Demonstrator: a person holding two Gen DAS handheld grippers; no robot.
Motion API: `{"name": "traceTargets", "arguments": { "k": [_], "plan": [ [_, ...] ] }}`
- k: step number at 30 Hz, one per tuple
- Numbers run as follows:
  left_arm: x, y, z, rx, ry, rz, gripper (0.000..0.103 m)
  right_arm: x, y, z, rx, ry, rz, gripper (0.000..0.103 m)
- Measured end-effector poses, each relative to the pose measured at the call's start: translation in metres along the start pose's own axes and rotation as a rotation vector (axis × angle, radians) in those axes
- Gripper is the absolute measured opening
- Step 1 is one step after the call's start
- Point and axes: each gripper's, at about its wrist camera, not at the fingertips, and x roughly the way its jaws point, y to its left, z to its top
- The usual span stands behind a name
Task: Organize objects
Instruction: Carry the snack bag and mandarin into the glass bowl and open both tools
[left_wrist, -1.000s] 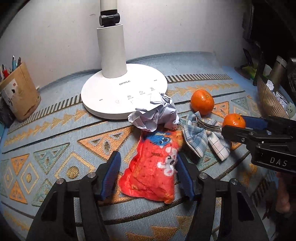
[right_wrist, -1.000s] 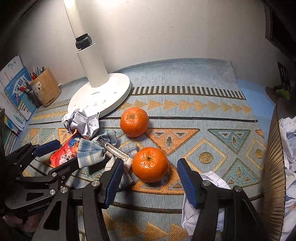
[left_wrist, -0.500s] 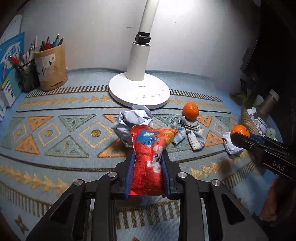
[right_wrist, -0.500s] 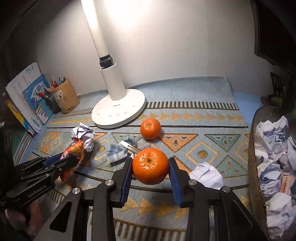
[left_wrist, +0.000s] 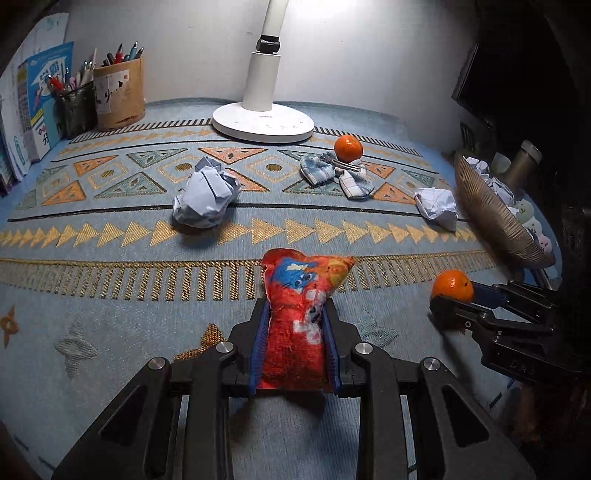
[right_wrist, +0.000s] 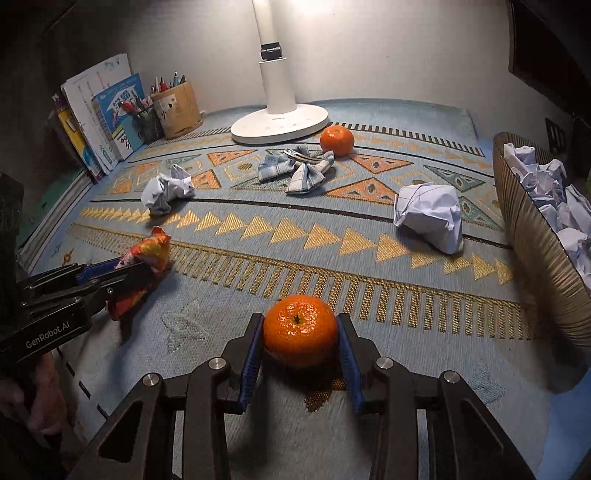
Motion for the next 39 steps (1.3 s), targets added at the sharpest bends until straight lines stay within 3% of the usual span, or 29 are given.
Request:
{"name": "traceTargets", "arguments": {
  "k": [6, 14, 19, 24, 31, 35, 39],
  "plan": [
    [-0.002, -0.003, -0.003, 0.017, -0.005, -0.007, 0.024, -0.006, -0.007, -0.006, 0.027, 0.009, 0.019, 0.042],
    [-0.001, -0.006, -0.001, 0.020, -0.002, 0.000, 0.024, 0.001, -0.001, 0.004, 0.025, 0.009, 0.001, 0.042],
    [-0.009, -0.023, 0.008, 0.047, -0.034, -0.051, 0.024, -0.014, -0.005, 0.006, 0.046, -0.039, 0.009, 0.037],
    [-0.023, -0.064, 0.040, 0.118, -0.100, -0.127, 0.024, -0.068, -0.027, 0.017, 0.080, -0.160, -0.035, 0.037],
    [-0.025, -0.150, 0.103, 0.243, -0.170, -0.286, 0.024, -0.153, -0.106, 0.034, 0.228, -0.326, -0.217, 0.037],
    [-0.012, -0.204, 0.126, 0.298, -0.187, -0.340, 0.024, -0.176, -0.166, 0.036, 0.381, -0.364, -0.292, 0.037],
    [0.009, -0.242, 0.136, 0.314, -0.164, -0.384, 0.024, -0.180, -0.201, 0.031, 0.464, -0.365, -0.286, 0.037]
  ]
}}
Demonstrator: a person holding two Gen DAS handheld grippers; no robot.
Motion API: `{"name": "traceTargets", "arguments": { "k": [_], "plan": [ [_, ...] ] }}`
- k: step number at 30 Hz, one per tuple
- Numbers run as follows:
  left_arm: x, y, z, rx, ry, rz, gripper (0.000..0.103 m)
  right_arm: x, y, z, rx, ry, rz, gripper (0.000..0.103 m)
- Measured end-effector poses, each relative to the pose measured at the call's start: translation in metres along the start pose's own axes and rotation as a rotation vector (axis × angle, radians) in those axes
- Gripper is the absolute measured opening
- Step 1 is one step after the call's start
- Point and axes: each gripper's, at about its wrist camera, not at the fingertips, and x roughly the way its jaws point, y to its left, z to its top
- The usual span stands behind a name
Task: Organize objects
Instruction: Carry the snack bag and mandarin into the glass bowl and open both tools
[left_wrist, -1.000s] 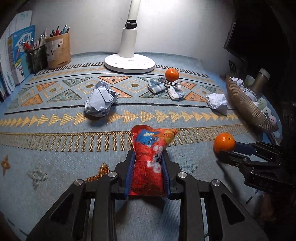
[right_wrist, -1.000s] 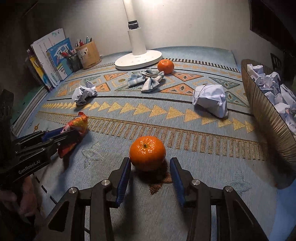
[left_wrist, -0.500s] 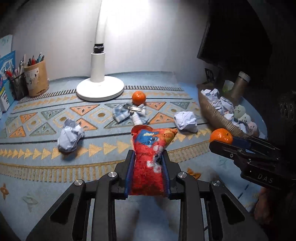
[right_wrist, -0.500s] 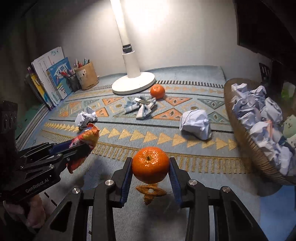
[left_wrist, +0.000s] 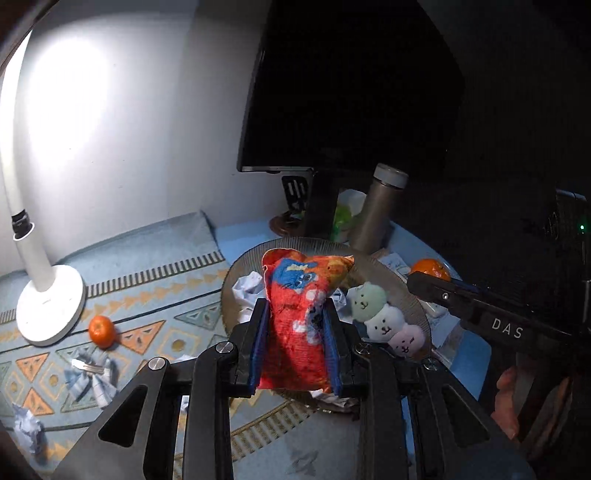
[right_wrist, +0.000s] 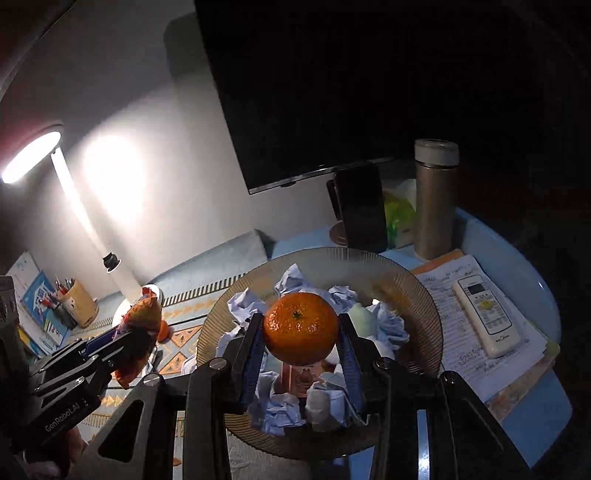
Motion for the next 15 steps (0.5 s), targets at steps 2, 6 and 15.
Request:
{"name": "traceTargets", "arguments": {
  "k": [2, 6, 15],
  "plan": [
    [0.015, -0.007, 0.003, -0.001, 0.010, -0.007, 0.024, 0.004, -0.006, 0.002, 0.001, 0.005, -0.016, 0.037],
    [0.041, -0.014, 0.005, -0.002, 0.031, -0.005, 0.029, 0.017, -0.010, 0.000, 0.000, 0.028, -0.010, 0.037],
    [0.059, -0.013, -0.012, -0.015, 0.106, 0.066, 0.049, 0.040, -0.017, -0.012, -0.004, 0.100, 0.002, 0.043]
  ]
}}
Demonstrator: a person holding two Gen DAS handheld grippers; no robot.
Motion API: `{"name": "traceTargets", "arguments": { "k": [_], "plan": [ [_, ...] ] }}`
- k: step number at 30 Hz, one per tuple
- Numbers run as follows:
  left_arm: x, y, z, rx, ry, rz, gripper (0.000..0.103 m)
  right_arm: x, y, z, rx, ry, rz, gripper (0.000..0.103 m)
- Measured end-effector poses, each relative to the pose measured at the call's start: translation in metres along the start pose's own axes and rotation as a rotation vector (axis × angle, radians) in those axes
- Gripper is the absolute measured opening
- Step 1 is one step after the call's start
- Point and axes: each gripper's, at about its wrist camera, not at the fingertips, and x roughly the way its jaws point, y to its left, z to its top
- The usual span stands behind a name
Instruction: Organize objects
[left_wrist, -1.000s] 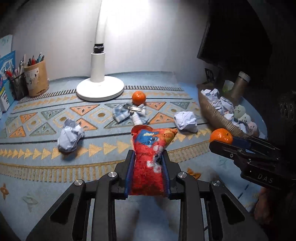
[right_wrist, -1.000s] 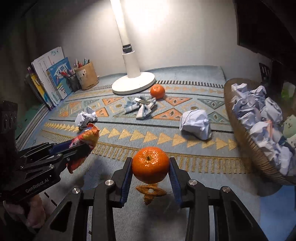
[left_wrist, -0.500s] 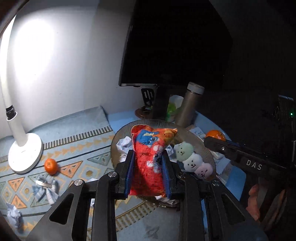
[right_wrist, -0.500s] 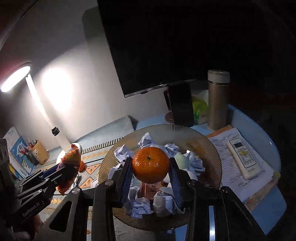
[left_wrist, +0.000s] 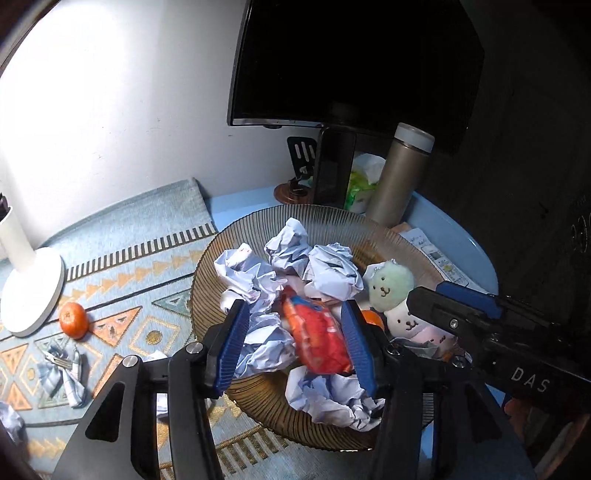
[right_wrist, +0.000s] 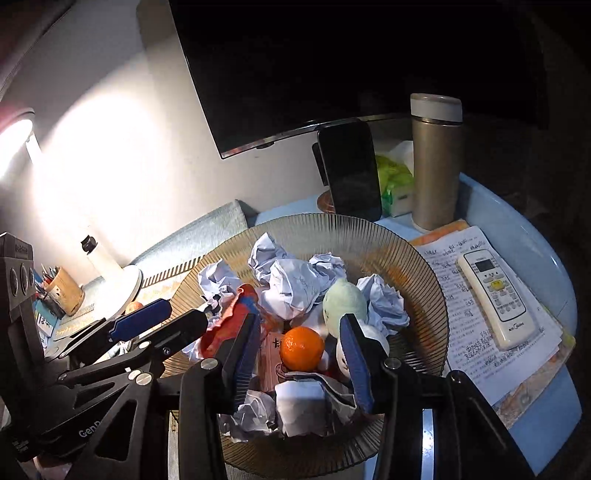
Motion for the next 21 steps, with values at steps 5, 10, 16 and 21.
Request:
{"name": "traceTargets", "arguments": {
  "k": [5, 10, 16, 21],
  "plan": [
    [-0.014, 0.006, -0.007, -0.015, -0.012, 0.001, 0.049, -0.008, 0.009, -0.002, -0.020, -0.012, 0.003, 0.043],
    [-0.042, 0.020, -0.016, -0.039, -0.041, 0.029, 0.049, -0.017, 0.034, -0.003, -0.063, -0.022, 0.044, 0.043],
    [-0.109, 0.072, -0.036, -0.161, -0.116, 0.110, 0.049, -0.033, 0.088, -0.012, -0.155, -0.037, 0.136, 0.043],
    [-0.169, 0.121, -0.073, -0.218, -0.178, 0.250, 0.095, -0.032, 0.140, -0.030, -0.240, -0.024, 0.219, 0.043]
  ]
}}
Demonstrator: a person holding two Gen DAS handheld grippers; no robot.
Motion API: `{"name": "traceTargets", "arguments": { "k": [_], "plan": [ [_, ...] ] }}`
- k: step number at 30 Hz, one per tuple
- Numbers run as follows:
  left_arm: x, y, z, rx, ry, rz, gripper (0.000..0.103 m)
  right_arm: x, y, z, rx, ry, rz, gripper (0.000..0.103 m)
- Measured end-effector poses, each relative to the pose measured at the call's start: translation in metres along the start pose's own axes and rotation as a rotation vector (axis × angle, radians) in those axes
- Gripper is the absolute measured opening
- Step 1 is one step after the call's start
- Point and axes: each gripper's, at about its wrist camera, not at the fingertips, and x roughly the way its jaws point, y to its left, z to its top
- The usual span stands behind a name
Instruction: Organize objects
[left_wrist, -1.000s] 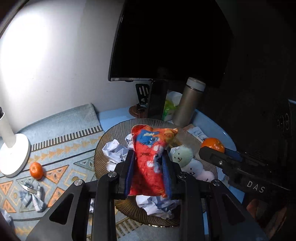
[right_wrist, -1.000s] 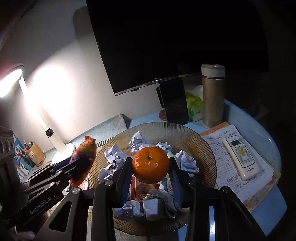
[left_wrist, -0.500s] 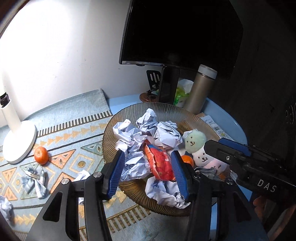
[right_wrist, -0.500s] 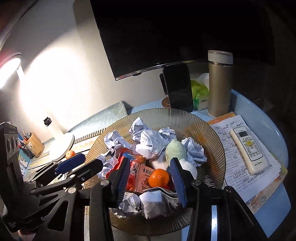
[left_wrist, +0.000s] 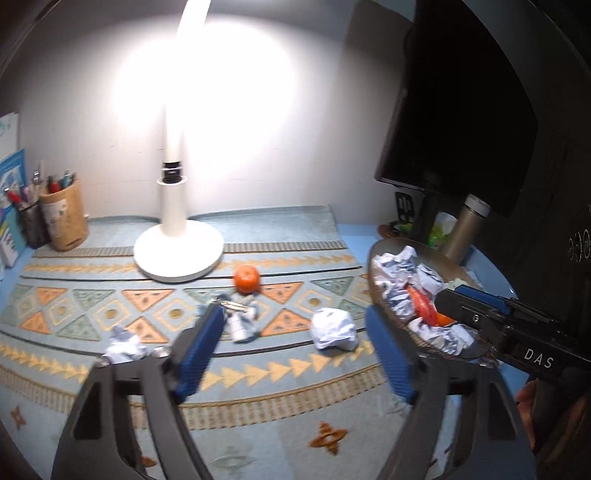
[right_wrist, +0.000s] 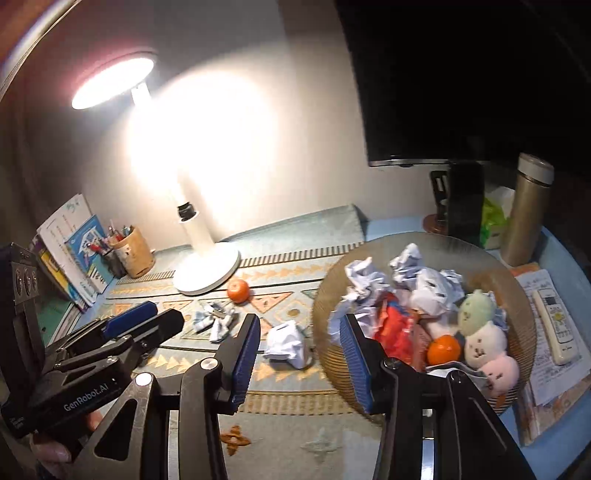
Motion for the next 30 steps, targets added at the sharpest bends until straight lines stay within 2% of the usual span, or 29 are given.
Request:
{"name": "traceTargets", "arguments": {
  "k": [2, 5, 7, 9, 11, 13, 14, 17, 19, 21, 25, 30],
  "plan": [
    [-0.014, 0.029, -0.010, -0.043, -0.026, 0.049, 0.096, 0.013, 0.020, -0.008, -0.032, 0.026, 0.024, 0.043],
    [-0.018, 0.071, -0.029, -0.110, -0.005, 0.145, 0.096, 0.040, 0.044, -0.027, -0.060, 0.086, 0.067, 0.044],
    [-0.015, 0.097, -0.046, -0.138, 0.016, 0.242, 0.096, 0.060, 0.058, -0.041, -0.083, 0.124, 0.091, 0.044],
    [-0.007, 0.117, -0.063, -0.162, 0.036, 0.289, 0.096, 0.077, 0.073, -0.058, -0.141, 0.138, 0.106, 0.044],
    [0.003, 0.133, -0.078, -0.194, 0.060, 0.303, 0.096, 0.093, 0.087, -0.073, -0.203, 0.158, 0.090, 0.048],
    [0.012, 0.141, -0.088, -0.213, 0.081, 0.317, 0.095, 0.108, 0.094, -0.084, -0.223, 0.176, 0.079, 0.058],
    [0.015, 0.143, -0.089, -0.221, 0.097, 0.319, 0.095, 0.115, 0.095, -0.088, -0.225, 0.184, 0.072, 0.059],
    [0.012, 0.140, -0.088, -0.203, 0.065, 0.313, 0.095, 0.118, 0.102, -0.094, -0.276, 0.178, 0.044, 0.060],
    [0.015, 0.136, -0.089, -0.186, 0.084, 0.312, 0.095, 0.115, 0.107, -0.097, -0.303, 0.155, 0.041, 0.075],
    [0.015, 0.129, -0.088, -0.157, 0.076, 0.324, 0.095, 0.114, 0.113, -0.099, -0.335, 0.137, -0.009, 0.082],
    [0.018, 0.121, -0.088, -0.116, 0.081, 0.350, 0.095, 0.115, 0.112, -0.098, -0.341, 0.138, -0.018, 0.082],
    [0.021, 0.123, -0.087, -0.124, 0.104, 0.348, 0.095, 0.118, 0.102, -0.092, -0.281, 0.159, -0.002, 0.082]
  ]
}}
